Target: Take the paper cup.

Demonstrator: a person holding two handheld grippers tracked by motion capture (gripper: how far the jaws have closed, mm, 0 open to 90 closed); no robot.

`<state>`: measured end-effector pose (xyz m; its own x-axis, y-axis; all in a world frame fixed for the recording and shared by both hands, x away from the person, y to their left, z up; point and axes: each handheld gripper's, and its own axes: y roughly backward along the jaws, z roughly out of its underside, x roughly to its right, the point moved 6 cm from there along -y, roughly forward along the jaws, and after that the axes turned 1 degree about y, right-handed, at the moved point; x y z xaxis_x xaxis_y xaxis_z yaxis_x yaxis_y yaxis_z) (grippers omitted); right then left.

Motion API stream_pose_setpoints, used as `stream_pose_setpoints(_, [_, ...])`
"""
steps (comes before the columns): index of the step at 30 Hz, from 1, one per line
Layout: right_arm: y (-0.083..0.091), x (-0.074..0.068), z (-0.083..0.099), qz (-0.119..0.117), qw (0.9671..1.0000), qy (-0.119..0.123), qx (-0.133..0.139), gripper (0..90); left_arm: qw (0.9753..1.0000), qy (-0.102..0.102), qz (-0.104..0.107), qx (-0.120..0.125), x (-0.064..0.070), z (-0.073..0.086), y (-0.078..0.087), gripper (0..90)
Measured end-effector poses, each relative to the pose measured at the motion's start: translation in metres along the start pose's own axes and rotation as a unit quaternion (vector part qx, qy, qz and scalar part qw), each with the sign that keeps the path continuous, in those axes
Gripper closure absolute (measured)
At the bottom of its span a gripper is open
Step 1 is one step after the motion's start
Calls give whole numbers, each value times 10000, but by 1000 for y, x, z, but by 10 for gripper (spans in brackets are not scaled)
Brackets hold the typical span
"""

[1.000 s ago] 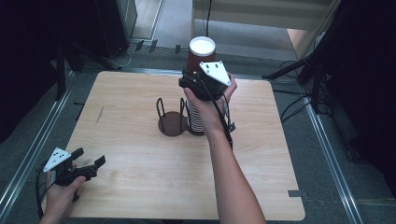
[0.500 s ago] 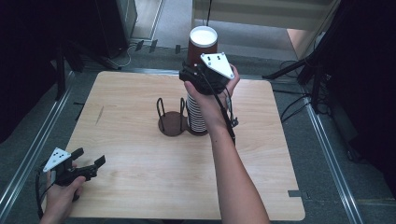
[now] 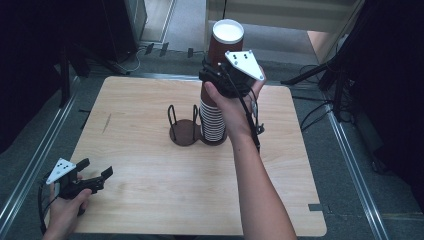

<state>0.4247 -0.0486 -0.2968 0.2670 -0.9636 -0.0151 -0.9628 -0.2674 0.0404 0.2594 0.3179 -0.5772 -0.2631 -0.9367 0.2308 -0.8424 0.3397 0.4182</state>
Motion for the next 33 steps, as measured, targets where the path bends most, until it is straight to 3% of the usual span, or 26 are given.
stream_pose_setpoints(7, [9,11,-4,80,9999,51,58,122,10000,-9,-8,5,0,0,0,26])
stream_pose_setpoints(15, [19,29,-1,229,9997,-62,71,122,10000,-5,-17,3,0,0,0,26])
stream_pose_setpoints(19, [25,36,6,419,9991,-26,12,122,10000,-16,-32,21,1,0,0,26])
stream_pose_setpoints(33, [47,60,21,536,9984,-166,22,122,10000,0,-32,18,0,0,0,26])
